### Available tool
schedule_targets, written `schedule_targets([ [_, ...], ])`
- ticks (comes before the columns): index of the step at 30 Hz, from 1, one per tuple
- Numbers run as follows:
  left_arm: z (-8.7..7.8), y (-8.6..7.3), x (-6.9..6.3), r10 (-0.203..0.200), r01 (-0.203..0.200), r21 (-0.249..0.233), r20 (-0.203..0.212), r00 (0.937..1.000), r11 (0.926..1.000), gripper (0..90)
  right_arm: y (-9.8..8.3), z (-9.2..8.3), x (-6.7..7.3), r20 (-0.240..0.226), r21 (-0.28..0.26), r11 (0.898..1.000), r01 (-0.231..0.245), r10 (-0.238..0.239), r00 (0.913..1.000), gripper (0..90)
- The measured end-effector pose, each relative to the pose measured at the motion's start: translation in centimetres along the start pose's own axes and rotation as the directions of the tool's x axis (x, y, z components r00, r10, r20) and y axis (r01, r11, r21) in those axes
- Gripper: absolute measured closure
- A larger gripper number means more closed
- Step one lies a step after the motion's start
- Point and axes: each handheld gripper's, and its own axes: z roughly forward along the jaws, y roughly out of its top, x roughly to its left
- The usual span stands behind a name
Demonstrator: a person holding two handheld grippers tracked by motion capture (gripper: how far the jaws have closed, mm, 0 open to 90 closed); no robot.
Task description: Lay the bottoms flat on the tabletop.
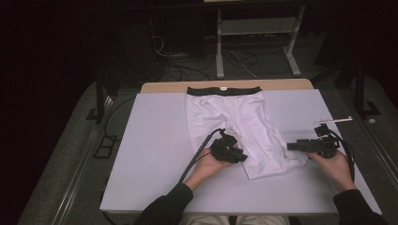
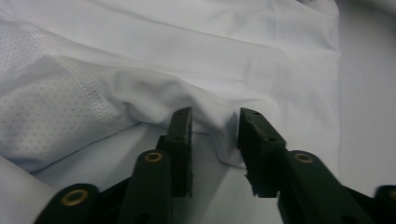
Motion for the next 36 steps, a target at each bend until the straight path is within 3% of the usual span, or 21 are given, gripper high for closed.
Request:
schedule_targets([
  [1, 0.0, 0.0, 0.1, -0.011, 0.011, -0.004, 0.000, 0.9999, 0.9999, 70.0, 0.1, 0.3, -0.1, -0.005, 0.013, 1.000, 0.002, -0.002, 1.0000, 31.8],
  [2, 0.1, 0.0, 0.3, -0.029, 0.029, -0.005, 0.013, 0.9995, 0.9996, 76.4, 0.3, 0.8, -0.2, -0.006, 0.042, 0.999, 0.000, 0.001, 1.0000, 39.6],
  [5, 0.2, -0.1, 0.4, -0.043, 0.043, -0.009, 0.020, 0.9989, 0.9990, 83.5, 0.5, 1.2, -0.2, 0.005, 0.052, 0.999, 0.000, 0.000, 1.0000, 45.2],
  [7, 0.3, 0.0, 0.6, -0.056, 0.056, -0.008, 0.040, 0.9977, 0.9984, 88.0, 0.6, 1.6, -0.3, -0.022, 0.059, 0.998, -0.003, 0.004, 0.9997, 52.8],
  [9, 0.4, 0.0, 0.7, -0.060, 0.060, -0.011, 0.040, 0.9974, 0.9981, 88.6, 0.6, 1.8, -0.2, -0.028, 0.056, 0.998, 0.001, 0.001, 0.9996, 56.7],
  [11, 0.4, 0.1, 0.6, -0.059, 0.059, -0.013, 0.034, 0.9977, 0.9982, 89.2, 0.7, 2.2, -0.1, -0.035, 0.070, 0.998, 0.009, -0.006, 0.9994, 68.0],
  [12, 0.3, 0.3, 0.6, -0.052, 0.052, -0.007, 0.024, 0.9984, 0.9986, 89.3, 1.1, 2.6, 0.1, -0.004, 0.090, 0.996, 0.026, -0.026, 0.9997, 81.7],
  [14, 0.2, 0.4, 0.6, -0.047, 0.047, -0.005, 0.017, 0.9988, 0.9989, 89.3, 1.3, 2.7, 0.2, 0.015, 0.098, 0.995, 0.035, -0.037, 0.9992, 86.8],
  [19, -1.0, 1.7, 1.1, -0.059, 0.059, -0.044, 0.006, 0.9982, 0.9973, 89.3, 2.3, 2.7, 1.0, 0.054, 0.090, 0.991, 0.096, -0.101, 0.9934, 88.9],
  [20, -1.2, 2.2, 1.3, -0.066, 0.066, -0.056, -0.002, 0.9978, 0.9962, 89.3, 2.6, 2.6, 1.1, 0.061, 0.079, 0.991, 0.104, -0.109, 0.9921, 88.9],
  [22, -1.5, 2.9, 1.8, -0.069, 0.067, -0.060, -0.023, 0.9974, 0.9959, 89.3, 3.5, 2.2, 1.2, 0.078, 0.008, 0.993, 0.116, -0.117, 0.9901, 88.8],
  [23, -1.6, 3.4, 2.2, -0.076, 0.074, -0.061, -0.031, 0.9966, 0.9954, 89.3, 3.5, 2.2, 1.2, 0.078, 0.008, 0.993, 0.116, -0.117, 0.9901, 88.8],
  [25, -1.7, 4.1, 3.0, -0.098, 0.095, -0.054, -0.048, 0.9941, 0.9940, 89.3, 4.3, 2.0, 0.8, 0.095, -0.036, 0.994, 0.099, -0.096, 0.9909, 88.8],
  [27, -1.7, 4.7, 3.8, -0.094, 0.090, -0.046, -0.093, 0.9913, 0.9949, 89.3, 4.8, 2.1, 0.2, 0.101, -0.075, 0.995, 0.071, -0.064, 0.9928, 88.7],
  [31, -1.3, 5.3, 5.7, -0.124, 0.118, -0.048, -0.147, 0.9814, 0.9919, 89.3, 5.5, 2.8, -1.1, 0.100, -0.106, 0.994, 0.028, -0.017, 0.9948, 88.7],
  [33, -0.9, 5.3, 6.7, -0.146, 0.140, -0.043, -0.170, 0.9747, 0.9892, 89.3, 5.6, 3.4, -1.6, 0.107, -0.105, 0.994, 0.017, -0.005, 0.9943, 88.7],
  [34, -0.5, 5.1, 7.4, -0.169, 0.163, -0.050, -0.187, 0.9677, 0.9854, 89.2, 5.5, 3.9, -1.8, 0.123, -0.087, 0.996, 0.015, -0.004, 0.9924, 88.6],
  [35, -0.5, 5.1, 7.4, -0.169, 0.163, -0.050, -0.187, 0.9677, 0.9854, 89.2, 5.5, 3.9, -1.8, 0.123, -0.087, 0.996, 0.015, -0.004, 0.9924, 88.6],
  [36, -0.2, 4.8, 7.9, -0.194, 0.186, -0.059, -0.175, 0.9653, 0.9807, 89.1, 5.5, 4.1, -2.0, 0.130, -0.080, 0.997, 0.015, -0.004, 0.9915, 88.4],
])
